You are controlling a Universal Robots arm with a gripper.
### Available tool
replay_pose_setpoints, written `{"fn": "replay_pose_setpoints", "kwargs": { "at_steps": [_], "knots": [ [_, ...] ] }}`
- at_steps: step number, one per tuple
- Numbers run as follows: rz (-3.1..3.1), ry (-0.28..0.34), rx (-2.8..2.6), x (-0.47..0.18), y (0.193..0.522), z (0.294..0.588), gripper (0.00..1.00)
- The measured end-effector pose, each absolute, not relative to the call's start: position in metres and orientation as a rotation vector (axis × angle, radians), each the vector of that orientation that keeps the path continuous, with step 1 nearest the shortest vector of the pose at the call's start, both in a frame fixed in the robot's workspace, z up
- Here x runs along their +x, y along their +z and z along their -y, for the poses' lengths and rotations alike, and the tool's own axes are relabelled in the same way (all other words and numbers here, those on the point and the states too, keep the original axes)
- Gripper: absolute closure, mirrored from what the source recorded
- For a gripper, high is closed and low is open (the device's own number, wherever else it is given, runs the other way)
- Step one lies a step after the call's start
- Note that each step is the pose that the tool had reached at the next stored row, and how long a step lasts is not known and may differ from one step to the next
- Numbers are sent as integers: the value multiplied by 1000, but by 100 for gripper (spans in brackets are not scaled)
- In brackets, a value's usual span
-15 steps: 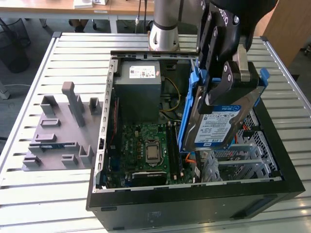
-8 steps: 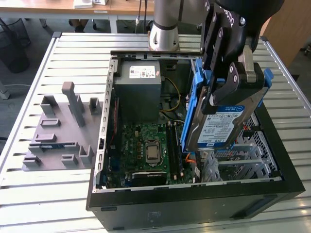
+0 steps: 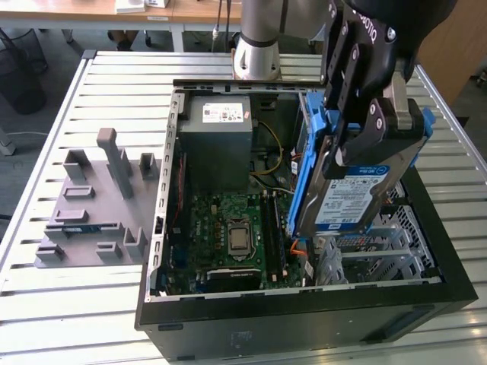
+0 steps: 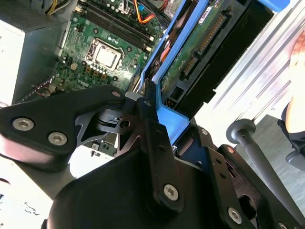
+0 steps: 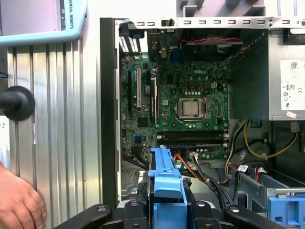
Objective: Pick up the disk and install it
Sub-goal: 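Insert the disk into the insertion slot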
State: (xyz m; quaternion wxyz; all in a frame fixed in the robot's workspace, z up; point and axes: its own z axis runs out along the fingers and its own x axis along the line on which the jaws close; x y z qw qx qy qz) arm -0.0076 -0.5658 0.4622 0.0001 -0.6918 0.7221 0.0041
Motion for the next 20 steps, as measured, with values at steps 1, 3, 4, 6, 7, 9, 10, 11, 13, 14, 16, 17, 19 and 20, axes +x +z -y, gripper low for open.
{"fn": "replay_pose_setpoints", "kwargs": {
  "at_steps": [1,3,4,6,7,9,10,11,13,14,16,17,19,20],
  "knots": [
    [-2268,13,-2173,-6,462,566,64],
    [-2268,13,-2173,-3,462,566,64],
    [-2268,13,-2173,-1,462,566,64],
    [-2268,13,-2173,1,461,566,64],
    [-2268,13,-2173,2,461,566,64],
    [-2269,13,-2173,4,461,566,64],
    [-2268,13,-2173,5,461,566,64],
    [-2268,13,-2173,6,460,566,64],
    [-2268,13,-2173,9,460,566,64],
    [-2268,13,-2173,10,460,566,64],
    [-2268,13,-2173,11,459,566,64],
    [-2268,13,-2173,12,458,566,64],
    [-2268,13,-2173,14,457,566,64],
    [-2268,13,-2173,15,457,566,64]
  ]
}}
